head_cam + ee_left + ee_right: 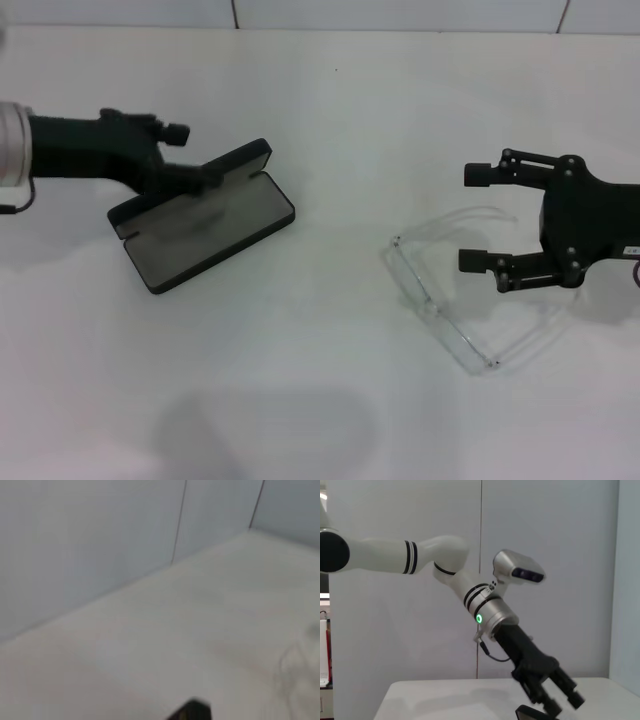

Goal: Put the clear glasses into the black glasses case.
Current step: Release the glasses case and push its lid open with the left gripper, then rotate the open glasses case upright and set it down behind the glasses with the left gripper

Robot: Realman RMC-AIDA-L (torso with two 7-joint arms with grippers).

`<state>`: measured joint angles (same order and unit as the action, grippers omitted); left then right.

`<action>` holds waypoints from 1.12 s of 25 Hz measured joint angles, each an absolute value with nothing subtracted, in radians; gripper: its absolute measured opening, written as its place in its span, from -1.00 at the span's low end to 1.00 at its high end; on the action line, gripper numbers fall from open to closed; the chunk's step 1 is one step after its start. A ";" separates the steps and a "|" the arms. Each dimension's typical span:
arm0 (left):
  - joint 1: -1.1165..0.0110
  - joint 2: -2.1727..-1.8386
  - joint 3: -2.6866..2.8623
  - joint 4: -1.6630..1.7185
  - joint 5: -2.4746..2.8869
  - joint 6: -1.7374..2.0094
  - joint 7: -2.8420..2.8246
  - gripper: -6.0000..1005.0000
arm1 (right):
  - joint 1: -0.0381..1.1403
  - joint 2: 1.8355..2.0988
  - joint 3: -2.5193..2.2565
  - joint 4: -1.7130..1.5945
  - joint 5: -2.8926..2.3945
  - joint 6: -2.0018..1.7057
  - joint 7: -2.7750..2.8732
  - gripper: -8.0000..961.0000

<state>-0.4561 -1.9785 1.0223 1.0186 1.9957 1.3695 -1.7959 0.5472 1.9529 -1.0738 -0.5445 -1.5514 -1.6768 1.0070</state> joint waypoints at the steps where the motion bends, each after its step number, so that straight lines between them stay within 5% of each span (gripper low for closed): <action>1: -0.455 -1.990 1.020 1.033 2.028 1.369 -1.802 0.33 | 0.547 1.954 -1.074 -0.545 -1.551 -1.677 1.007 0.82; 10: -0.493 -2.081 0.998 1.070 2.272 1.322 -1.829 0.27 | 0.556 1.960 -1.074 -0.546 -1.564 -1.674 1.003 0.82; 28: -0.514 -2.085 1.057 1.137 2.316 1.231 -1.777 -0.40 | 0.539 1.971 -1.075 -0.557 -1.577 -1.679 0.972 0.81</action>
